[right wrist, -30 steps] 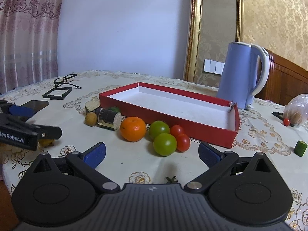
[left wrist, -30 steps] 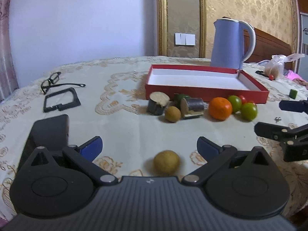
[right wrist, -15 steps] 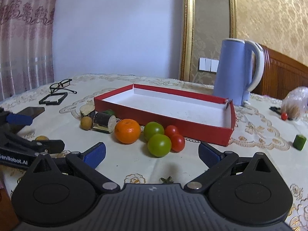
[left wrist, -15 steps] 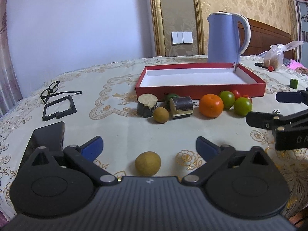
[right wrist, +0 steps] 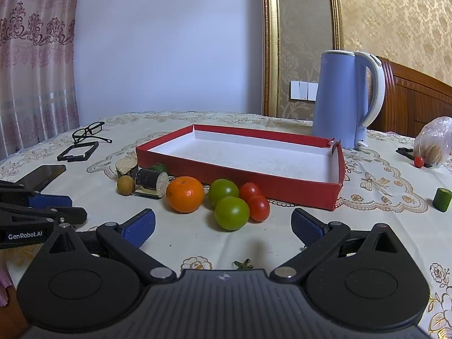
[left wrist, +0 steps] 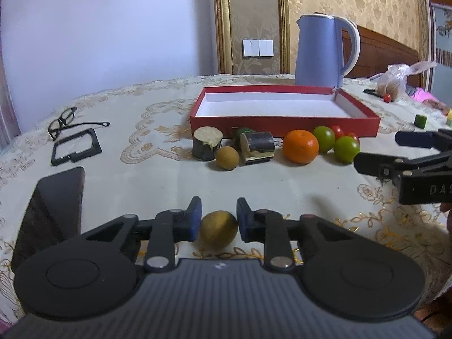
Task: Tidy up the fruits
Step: 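Lift the brown fruit with the left gripper while the right gripper grasps a green tomato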
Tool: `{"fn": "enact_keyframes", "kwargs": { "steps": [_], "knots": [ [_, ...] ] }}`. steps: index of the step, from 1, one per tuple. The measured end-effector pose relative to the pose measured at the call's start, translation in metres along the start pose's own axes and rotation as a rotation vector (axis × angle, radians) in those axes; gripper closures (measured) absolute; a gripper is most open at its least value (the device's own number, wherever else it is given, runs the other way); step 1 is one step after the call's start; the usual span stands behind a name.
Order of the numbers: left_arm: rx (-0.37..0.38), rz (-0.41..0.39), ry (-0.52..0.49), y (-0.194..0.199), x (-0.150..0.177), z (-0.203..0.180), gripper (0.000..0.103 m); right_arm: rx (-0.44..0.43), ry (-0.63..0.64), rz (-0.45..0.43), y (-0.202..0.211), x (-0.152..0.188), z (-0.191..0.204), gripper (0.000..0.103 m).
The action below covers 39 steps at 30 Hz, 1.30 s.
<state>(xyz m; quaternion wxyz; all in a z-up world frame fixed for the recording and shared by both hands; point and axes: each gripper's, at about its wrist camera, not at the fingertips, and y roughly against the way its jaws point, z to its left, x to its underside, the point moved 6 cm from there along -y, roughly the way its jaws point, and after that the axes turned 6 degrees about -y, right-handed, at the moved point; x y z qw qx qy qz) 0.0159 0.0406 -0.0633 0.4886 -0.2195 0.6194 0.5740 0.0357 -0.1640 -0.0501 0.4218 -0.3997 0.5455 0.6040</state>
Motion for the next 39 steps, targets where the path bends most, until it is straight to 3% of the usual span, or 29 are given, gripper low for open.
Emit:
{"fn": "enact_keyframes", "kwargs": {
  "steps": [11, 13, 15, 17, 24, 33, 39],
  "knots": [
    [-0.043, -0.058, 0.008, 0.009, -0.006, 0.007, 0.079, 0.02, 0.074, 0.058, -0.001, -0.003, -0.022, 0.001],
    [-0.047, -0.071, 0.012, 0.011, -0.011, 0.008, 0.079, 0.011, 0.076, 0.079, -0.006, -0.005, -0.027, 0.007],
    [-0.046, -0.081, 0.02, 0.012, -0.014, 0.01, 0.079, -0.001, 0.064, 0.115, -0.014, -0.008, -0.031, 0.033],
    [-0.046, -0.084, 0.026, 0.012, -0.016, 0.01, 0.079, -0.03, 0.045, 0.15, -0.023, -0.01, -0.032, 0.047],
    [-0.052, -0.078, 0.025, 0.01, -0.016, 0.01, 0.079, -0.082, 0.097, 0.166, -0.031, -0.007, -0.012, 0.05],
    [-0.045, -0.078, 0.033, 0.007, -0.018, 0.008, 0.079, -0.009, 0.175, 0.201, -0.054, -0.007, -0.002, 0.067],
    [-0.017, -0.101, 0.045, 0.002, -0.038, 0.009, 0.079, -0.053, 0.119, 0.191, -0.046, -0.008, -0.008, 0.071]
  ]
}}
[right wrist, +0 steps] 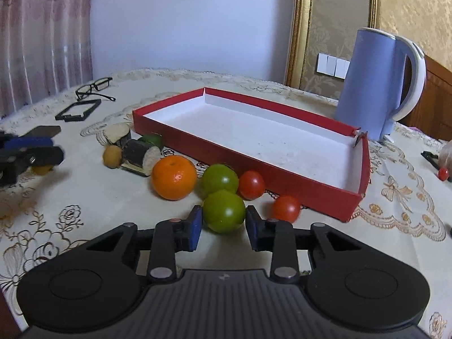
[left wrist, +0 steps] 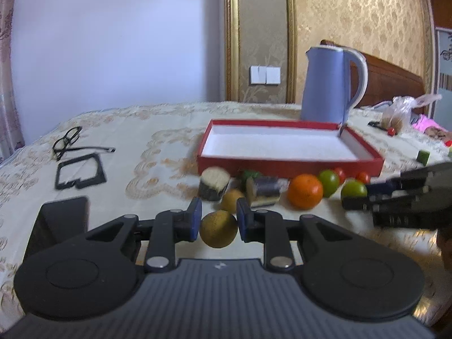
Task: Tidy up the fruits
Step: 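Lift the brown fruit with the left gripper while the right gripper grasps a green tomato, then lower the brown fruit into the red box and open left while right carries tomato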
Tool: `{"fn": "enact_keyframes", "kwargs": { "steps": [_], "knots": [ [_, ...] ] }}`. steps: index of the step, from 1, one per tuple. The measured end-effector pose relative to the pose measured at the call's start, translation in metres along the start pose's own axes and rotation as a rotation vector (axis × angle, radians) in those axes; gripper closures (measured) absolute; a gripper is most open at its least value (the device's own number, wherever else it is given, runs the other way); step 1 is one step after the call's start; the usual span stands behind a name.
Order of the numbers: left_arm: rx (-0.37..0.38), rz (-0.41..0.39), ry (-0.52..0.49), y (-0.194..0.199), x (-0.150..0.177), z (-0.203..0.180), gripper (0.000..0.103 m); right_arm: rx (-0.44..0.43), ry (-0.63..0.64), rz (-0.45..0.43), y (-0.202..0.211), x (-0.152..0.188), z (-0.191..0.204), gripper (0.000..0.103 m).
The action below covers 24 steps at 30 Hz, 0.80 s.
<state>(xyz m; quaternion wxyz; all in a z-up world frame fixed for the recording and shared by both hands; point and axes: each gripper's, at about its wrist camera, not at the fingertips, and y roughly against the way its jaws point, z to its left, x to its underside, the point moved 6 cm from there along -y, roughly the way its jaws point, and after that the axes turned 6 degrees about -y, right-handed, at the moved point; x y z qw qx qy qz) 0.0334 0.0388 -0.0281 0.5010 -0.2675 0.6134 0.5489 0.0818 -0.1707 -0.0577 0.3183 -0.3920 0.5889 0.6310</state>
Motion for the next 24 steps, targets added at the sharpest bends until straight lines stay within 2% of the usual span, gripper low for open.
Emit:
{"fn": "enact_keyframes", "kwargs": {
  "steps": [6, 11, 17, 24],
  "knots": [
    [0.042, -0.012, -0.002, -0.024, -0.04, -0.011, 0.079, -0.04, -0.039, -0.033, 0.018, 0.002, -0.004, 0.071],
    [0.057, 0.01, -0.012, -0.06, -0.071, -0.025, 0.079, -0.059, -0.073, -0.065, 0.031, 0.002, -0.013, 0.071],
    [0.054, 0.09, 0.01, -0.122, -0.095, -0.029, 0.079, -0.083, -0.111, -0.092, 0.038, 0.005, -0.021, 0.071],
    [0.058, 0.178, 0.018, -0.175, -0.099, -0.037, 0.079, -0.1, -0.141, -0.101, 0.039, 0.007, -0.028, 0.071]
  ]
}}
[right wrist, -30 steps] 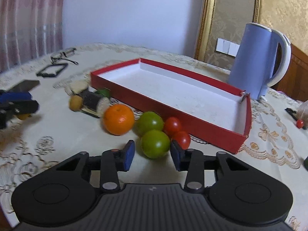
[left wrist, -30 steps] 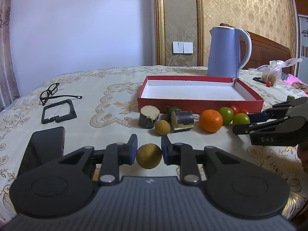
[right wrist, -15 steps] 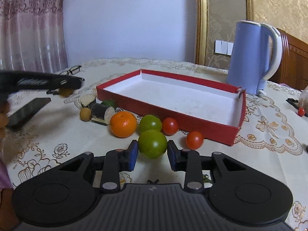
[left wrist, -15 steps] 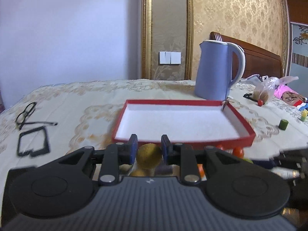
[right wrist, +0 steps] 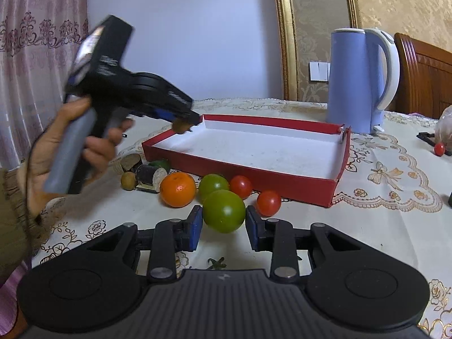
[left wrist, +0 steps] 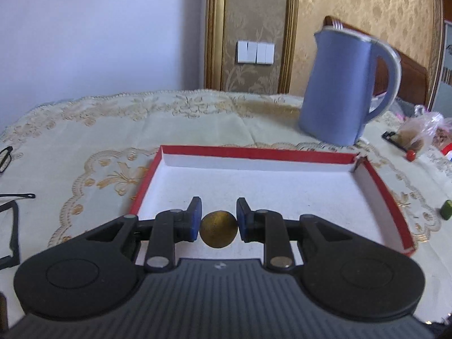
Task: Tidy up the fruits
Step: 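Lower the brown fruit into the red box and open left while right carries tomato, then lower the green tomato into the red box and open the right gripper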
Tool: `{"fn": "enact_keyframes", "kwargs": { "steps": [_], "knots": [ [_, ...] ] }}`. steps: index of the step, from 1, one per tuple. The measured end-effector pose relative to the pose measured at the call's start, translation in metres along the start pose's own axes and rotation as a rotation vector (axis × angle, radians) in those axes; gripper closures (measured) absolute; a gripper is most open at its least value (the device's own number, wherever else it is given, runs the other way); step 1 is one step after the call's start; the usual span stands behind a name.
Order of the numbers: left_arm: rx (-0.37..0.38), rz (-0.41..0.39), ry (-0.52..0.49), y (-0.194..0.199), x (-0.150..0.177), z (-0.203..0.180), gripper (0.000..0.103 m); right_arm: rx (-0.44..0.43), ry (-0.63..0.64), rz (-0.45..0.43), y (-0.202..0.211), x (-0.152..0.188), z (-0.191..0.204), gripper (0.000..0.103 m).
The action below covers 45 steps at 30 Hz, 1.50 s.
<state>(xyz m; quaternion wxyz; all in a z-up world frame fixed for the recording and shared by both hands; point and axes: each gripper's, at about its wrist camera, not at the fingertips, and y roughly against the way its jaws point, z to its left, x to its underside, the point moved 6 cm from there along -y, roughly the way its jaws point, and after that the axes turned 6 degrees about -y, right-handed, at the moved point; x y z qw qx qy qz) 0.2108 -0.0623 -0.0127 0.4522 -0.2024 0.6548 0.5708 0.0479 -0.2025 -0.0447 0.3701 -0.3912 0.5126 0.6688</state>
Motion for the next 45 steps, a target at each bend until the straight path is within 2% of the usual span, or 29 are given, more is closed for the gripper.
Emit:
{"fn": "enact_keyframes", "kwargs": {
  "steps": [1, 3, 5, 10, 14, 16, 20, 27, 35, 39, 41, 45],
  "knots": [
    [-0.009, 0.016, -0.002, -0.005, 0.001, -0.001, 0.079, 0.0, -0.004, -0.001, 0.0, 0.0, -0.001, 0.071],
    [-0.022, 0.03, -0.003, -0.009, 0.004, -0.003, 0.071, 0.002, -0.011, -0.001, -0.001, 0.0, -0.003, 0.071],
    [-0.029, 0.019, -0.003, -0.005, 0.007, -0.004, 0.053, 0.002, -0.018, 0.001, -0.002, 0.001, -0.005, 0.071],
    [-0.133, -0.045, 0.002, 0.029, 0.023, 0.006, 0.046, 0.005, -0.033, -0.001, -0.003, 0.0, -0.008, 0.071],
    [-0.207, -0.126, 0.108, 0.072, 0.044, 0.03, 0.015, 0.007, -0.051, -0.011, -0.005, -0.007, -0.011, 0.071],
    [-0.27, -0.165, 0.148, 0.092, 0.057, 0.043, 0.01, 0.019, -0.054, -0.013, -0.008, -0.012, -0.014, 0.071],
    [-0.361, -0.184, 0.185, 0.114, 0.087, 0.063, 0.009, 0.028, -0.063, -0.01, -0.019, -0.025, -0.019, 0.071],
    [-0.357, -0.137, 0.21, 0.11, 0.111, 0.077, 0.009, 0.097, -0.077, 0.013, -0.059, -0.058, -0.036, 0.071],
    [-0.371, -0.166, 0.188, 0.114, 0.113, 0.072, 0.006, 0.18, -0.106, 0.041, -0.107, -0.083, -0.059, 0.071],
    [-0.384, -0.167, 0.181, 0.113, 0.113, 0.071, 0.004, 0.272, -0.149, 0.042, -0.122, -0.092, -0.077, 0.068],
    [-0.389, -0.164, 0.181, 0.112, 0.113, 0.071, 0.002, 0.28, -0.151, 0.044, -0.116, -0.088, -0.08, 0.068],
    [-0.402, -0.16, 0.182, 0.112, 0.113, 0.072, 0.0, 0.238, -0.119, 0.013, -0.079, -0.073, -0.072, 0.068]
  ]
}}
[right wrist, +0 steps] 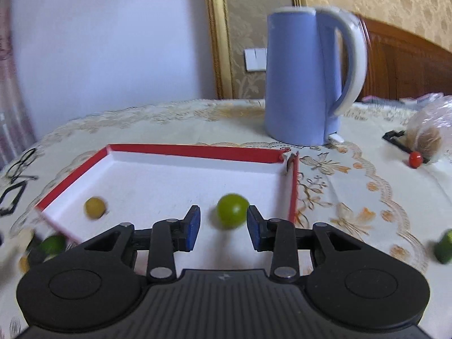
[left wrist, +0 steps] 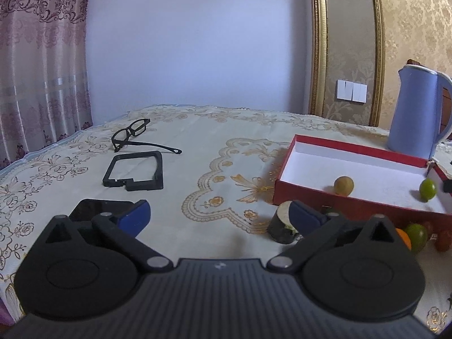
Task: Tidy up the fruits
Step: 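Lower the green tomato into the red box and open the right gripper, then grasp a dark eggplant slice with the left gripper while the right grasps a red cherry tomato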
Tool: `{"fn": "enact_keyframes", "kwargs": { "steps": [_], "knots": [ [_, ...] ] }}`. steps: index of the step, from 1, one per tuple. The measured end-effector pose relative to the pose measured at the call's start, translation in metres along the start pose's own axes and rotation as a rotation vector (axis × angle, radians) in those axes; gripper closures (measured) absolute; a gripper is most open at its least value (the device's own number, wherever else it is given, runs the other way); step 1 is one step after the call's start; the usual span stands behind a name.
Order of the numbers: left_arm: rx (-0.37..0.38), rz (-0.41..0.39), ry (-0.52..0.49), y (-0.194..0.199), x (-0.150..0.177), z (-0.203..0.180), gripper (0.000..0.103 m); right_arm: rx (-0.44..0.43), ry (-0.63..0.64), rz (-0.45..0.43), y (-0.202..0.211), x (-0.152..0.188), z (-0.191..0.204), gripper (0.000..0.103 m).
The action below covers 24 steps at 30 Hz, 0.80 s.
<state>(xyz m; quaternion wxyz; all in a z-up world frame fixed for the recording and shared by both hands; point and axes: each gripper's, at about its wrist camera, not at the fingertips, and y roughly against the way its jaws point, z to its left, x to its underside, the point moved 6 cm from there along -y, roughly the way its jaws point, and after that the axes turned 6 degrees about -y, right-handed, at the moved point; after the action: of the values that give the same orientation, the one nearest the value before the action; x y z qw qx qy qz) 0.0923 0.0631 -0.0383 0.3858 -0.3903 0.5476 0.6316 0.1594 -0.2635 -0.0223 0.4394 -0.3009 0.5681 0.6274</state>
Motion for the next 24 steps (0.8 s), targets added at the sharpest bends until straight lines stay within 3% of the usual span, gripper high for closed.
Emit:
{"fn": "enact_keyframes", "kwargs": {
  "steps": [8, 12, 24],
  "knots": [
    [-0.016, 0.011, -0.008, -0.001, 0.001, -0.001, 0.0, -0.073, 0.1, -0.027, 0.067, 0.049, 0.016, 0.068],
    [-0.003, 0.015, -0.002, -0.001, 0.002, 0.0, 0.0, -0.073, 0.174, 0.008, 0.058, 0.06, 0.034, 0.068],
    [0.004, 0.021, 0.011, -0.002, 0.002, 0.002, 0.0, -0.038, 0.204, 0.094, 0.023, 0.066, 0.039, 0.068]
  ]
}}
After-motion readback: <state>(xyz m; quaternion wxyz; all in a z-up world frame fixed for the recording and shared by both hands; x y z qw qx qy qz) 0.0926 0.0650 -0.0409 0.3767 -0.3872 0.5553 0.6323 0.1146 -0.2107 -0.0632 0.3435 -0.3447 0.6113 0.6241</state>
